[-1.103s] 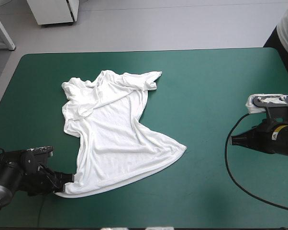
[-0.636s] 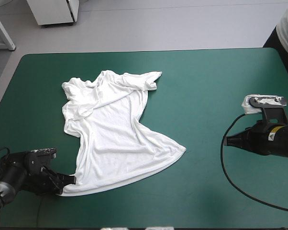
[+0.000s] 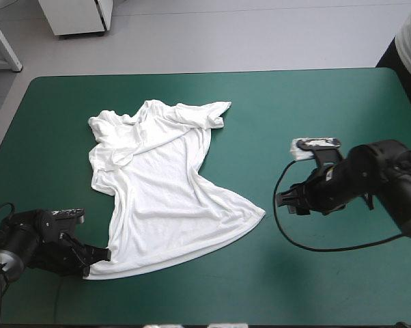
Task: Fold the cloth
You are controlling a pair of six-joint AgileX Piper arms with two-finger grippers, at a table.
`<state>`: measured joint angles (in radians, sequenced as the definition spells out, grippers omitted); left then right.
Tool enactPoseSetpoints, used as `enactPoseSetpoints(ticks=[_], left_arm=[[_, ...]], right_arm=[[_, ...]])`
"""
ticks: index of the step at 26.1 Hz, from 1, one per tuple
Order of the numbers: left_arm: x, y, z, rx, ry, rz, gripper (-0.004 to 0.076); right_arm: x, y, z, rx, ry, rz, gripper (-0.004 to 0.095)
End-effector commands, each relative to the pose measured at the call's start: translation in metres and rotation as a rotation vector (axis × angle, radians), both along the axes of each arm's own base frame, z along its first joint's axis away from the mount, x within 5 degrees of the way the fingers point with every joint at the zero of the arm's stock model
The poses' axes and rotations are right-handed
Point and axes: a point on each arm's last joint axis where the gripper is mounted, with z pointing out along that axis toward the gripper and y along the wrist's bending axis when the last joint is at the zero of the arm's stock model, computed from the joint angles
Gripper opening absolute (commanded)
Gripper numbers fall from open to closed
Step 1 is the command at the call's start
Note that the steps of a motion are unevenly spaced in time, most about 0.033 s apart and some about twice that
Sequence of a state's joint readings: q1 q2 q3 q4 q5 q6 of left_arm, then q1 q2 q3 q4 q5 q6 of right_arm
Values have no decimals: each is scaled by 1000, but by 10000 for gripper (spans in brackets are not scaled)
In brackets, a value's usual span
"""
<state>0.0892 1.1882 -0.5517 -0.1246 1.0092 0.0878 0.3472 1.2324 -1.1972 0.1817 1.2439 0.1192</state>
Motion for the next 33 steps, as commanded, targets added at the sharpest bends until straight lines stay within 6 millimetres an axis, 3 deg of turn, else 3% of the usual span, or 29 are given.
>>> enactPoseSetpoints(ticks=[1,3,6,11,27,29,31,33], left_arm=[[5,-3,-9,-20,-19,17,-10],[5,-3,-9,-20,-21,18,-10],[5,-3,-9,-24,-22,20,-10],[5,-3,-9,-24,-24,21,-10],[5,-3,-9,-27,-24,23,-10],[5,-3,-9,-28,-22,23,-10],[5,-4,-9,-29,-17,22,-10],[5,-4,-9,-29,-15,22,-10]], right_arm=[[8,34,-8,-104,-77,104,457],[14,56,-20,-139,-97,127,457],[25,71,-33,-126,-100,138,457],[54,92,-74,-171,-91,220,510],[75,116,-147,-172,102,217,502],[75,118,-155,-171,139,211,451],[73,118,-161,-181,180,210,280],[72,118,-163,-189,200,211,29]])
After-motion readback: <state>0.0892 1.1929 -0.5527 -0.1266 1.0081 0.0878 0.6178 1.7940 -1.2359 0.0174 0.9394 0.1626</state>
